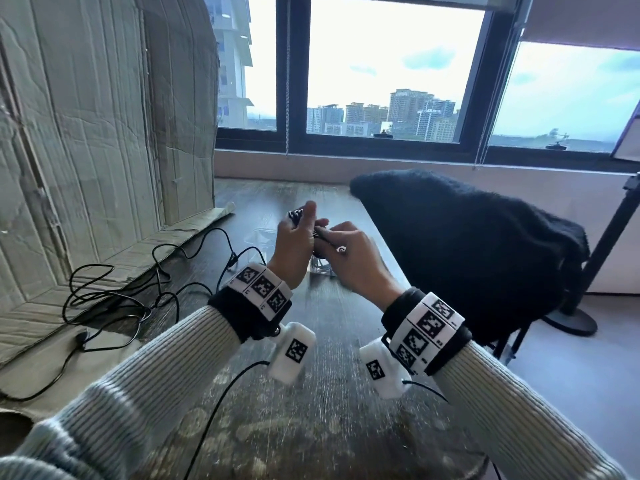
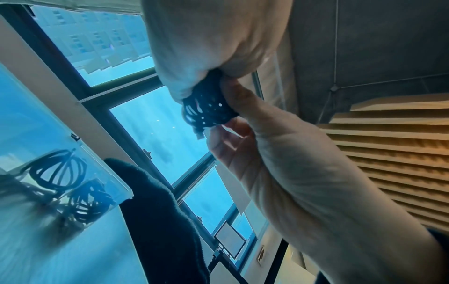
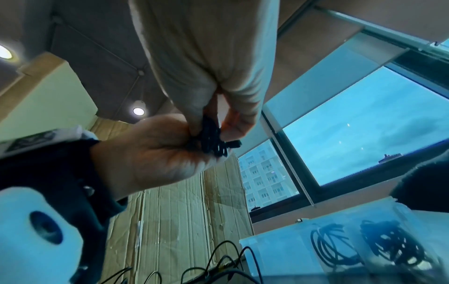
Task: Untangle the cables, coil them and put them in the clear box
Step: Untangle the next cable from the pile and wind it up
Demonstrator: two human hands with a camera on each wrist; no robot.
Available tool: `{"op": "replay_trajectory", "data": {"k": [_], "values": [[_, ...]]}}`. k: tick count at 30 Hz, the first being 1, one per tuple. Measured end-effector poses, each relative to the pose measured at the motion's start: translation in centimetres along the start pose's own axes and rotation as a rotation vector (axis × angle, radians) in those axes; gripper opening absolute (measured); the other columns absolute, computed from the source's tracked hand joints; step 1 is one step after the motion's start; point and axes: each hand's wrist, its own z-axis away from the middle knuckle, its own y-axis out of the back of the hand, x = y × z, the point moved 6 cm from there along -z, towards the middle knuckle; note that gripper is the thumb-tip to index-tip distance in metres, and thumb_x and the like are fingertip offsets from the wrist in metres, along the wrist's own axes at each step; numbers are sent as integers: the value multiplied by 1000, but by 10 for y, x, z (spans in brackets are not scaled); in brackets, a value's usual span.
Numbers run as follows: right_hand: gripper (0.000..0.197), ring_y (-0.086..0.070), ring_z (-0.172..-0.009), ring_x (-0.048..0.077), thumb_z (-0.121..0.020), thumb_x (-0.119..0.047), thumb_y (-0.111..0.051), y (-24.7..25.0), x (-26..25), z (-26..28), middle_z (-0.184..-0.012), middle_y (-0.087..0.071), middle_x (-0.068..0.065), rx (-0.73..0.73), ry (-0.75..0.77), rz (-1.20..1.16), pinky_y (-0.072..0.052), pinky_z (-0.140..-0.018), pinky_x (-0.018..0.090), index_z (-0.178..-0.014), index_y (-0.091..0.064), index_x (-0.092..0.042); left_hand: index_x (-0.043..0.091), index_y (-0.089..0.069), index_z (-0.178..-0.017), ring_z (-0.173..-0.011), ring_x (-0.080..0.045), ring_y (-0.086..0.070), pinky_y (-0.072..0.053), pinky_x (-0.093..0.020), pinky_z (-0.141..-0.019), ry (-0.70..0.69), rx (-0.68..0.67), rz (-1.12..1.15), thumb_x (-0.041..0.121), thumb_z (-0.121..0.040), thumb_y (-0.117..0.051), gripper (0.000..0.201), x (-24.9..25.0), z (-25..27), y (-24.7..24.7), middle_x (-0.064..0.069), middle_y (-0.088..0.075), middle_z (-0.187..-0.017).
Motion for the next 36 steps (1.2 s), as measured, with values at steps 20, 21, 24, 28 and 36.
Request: {"op": "replay_trajectory", "data": {"k": [20, 21, 24, 28, 36], "values": [[24, -71, -95, 22, -97, -20, -53, -28, 23, -4, -102, -74, 11, -32, -314, -536, -54, -91, 47, -115, -69, -21, 11, -46, -79, -106, -18, -67, -54, -35, -82, -174, -70, -7, 29, -104, -32, 34, -2, -17, -3, 1, -63, -76], [25, -70, -96, 27, -98, -11, -49, -27, 21, -5, -106, -71, 19, -68, -331, -600, -54, -92, 46, -116, -67, -8, 13, -47, -77, -110, -18, -64, -49, -37, -93, -185, -70, -30, 30, -104, -32, 35, -4, -20, -3, -1, -61, -79], [23, -68, -96, 34, -98, -3, -47, -28, 28, -7, -106, -68, 28, -81, -379, -692, -55, -92, 41, -108, -65, 9, 18, -50, -78, -115, -18, -61, -39, -33, -103, -207, -109, -108, 31, -104, -29, 36, -7, -25, -5, -2, -64, -82], [21, -70, -88, 31, -98, -3, -47, -29, 49, -6, -99, -68, 26, 9, -483, -837, -59, -79, 30, -99, -66, 7, 15, -53, -85, -86, -21, -67, -51, -31, -79, -96, -241, -319, 42, -100, -32, 38, -14, -31, -16, -5, -66, -84], [22, -69, -80, 24, -98, -1, -45, -16, 71, -9, -93, -68, 19, 38, -538, -1102, -60, -74, 25, -94, -65, 7, 6, -63, -100, -97, -18, -66, -54, -25, -86, 254, -432, -174, 26, -100, -43, 28, -38, -19, -25, -10, -68, -108]]}}
